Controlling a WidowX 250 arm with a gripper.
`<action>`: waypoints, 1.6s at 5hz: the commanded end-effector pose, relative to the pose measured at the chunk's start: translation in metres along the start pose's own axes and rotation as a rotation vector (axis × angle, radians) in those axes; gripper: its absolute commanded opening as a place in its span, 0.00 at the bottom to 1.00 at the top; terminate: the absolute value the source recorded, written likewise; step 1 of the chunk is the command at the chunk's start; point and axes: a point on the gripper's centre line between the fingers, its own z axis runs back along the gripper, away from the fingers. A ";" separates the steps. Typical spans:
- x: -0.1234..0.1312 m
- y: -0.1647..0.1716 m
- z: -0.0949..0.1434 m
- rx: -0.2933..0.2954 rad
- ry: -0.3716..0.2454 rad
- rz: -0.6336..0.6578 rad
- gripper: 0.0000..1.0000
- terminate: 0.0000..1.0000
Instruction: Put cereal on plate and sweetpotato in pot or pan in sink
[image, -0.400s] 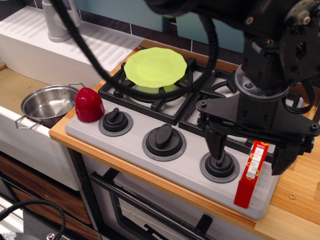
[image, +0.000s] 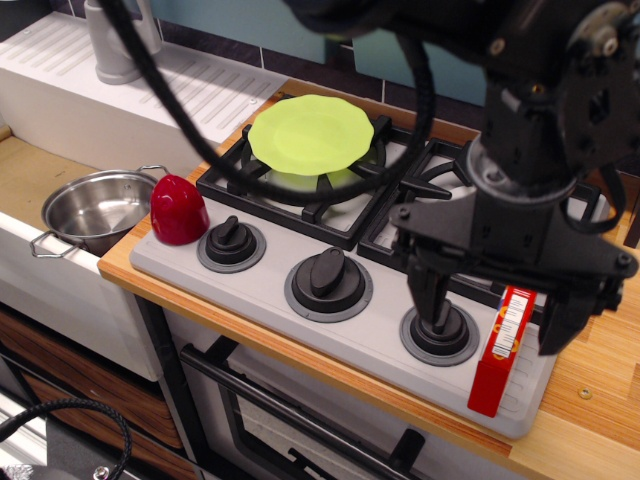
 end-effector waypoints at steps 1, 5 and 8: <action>0.011 -0.007 -0.024 -0.060 -0.072 0.001 1.00 0.00; 0.012 -0.010 -0.030 -0.072 -0.077 0.002 0.00 0.00; 0.010 -0.014 0.004 -0.067 -0.022 0.005 0.00 0.00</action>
